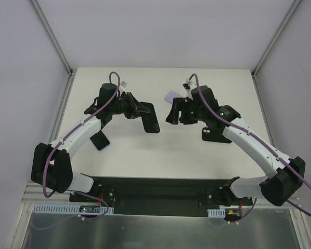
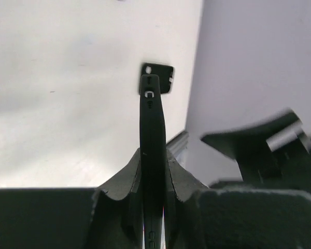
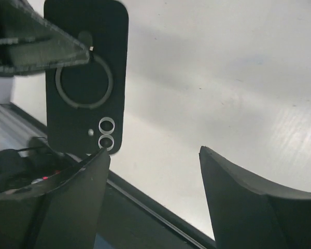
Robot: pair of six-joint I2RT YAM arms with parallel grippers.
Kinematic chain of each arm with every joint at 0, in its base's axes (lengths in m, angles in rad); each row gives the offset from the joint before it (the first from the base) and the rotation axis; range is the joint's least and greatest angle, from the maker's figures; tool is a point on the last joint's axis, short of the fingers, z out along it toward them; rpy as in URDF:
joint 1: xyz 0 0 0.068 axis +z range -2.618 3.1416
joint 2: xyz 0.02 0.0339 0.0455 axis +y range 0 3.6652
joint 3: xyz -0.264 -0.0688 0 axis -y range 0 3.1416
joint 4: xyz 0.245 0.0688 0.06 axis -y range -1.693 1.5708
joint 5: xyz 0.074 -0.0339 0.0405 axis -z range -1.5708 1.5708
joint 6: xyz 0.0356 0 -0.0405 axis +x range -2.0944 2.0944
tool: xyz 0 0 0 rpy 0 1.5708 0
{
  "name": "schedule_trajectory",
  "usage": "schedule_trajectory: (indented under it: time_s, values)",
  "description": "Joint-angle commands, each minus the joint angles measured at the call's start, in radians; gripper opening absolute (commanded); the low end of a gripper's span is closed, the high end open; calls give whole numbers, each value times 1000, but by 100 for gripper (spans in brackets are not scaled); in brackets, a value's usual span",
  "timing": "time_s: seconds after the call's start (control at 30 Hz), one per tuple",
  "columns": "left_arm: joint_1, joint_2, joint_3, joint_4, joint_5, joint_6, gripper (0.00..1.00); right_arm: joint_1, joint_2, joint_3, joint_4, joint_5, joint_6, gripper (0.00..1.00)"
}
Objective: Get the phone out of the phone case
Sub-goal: Adjust the phone.
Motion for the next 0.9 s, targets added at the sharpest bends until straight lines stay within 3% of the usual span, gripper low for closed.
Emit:
schedule_trajectory:
  time_s: [0.0, 0.1, 0.4, 0.73, 0.87]
  values:
    - [1, -13, 66, -257, -187, -17, 0, 197, -58, 29, -98, 482, -137, 72]
    - [-4, 27, 87, -317, -208, -34, 0, 386, -43, 37, -83, 677, -192, 72]
    - [-42, 72, 156, -449, -299, -39, 0, 618, 117, 115, 4, 862, -323, 73]
    - [-54, 76, 209, -514, -305, -18, 0, 709, 292, 159, 121, 945, -444, 71]
    - [-54, 65, 207, -523, -302, -15, 0, 712, 339, 172, 155, 1005, -456, 61]
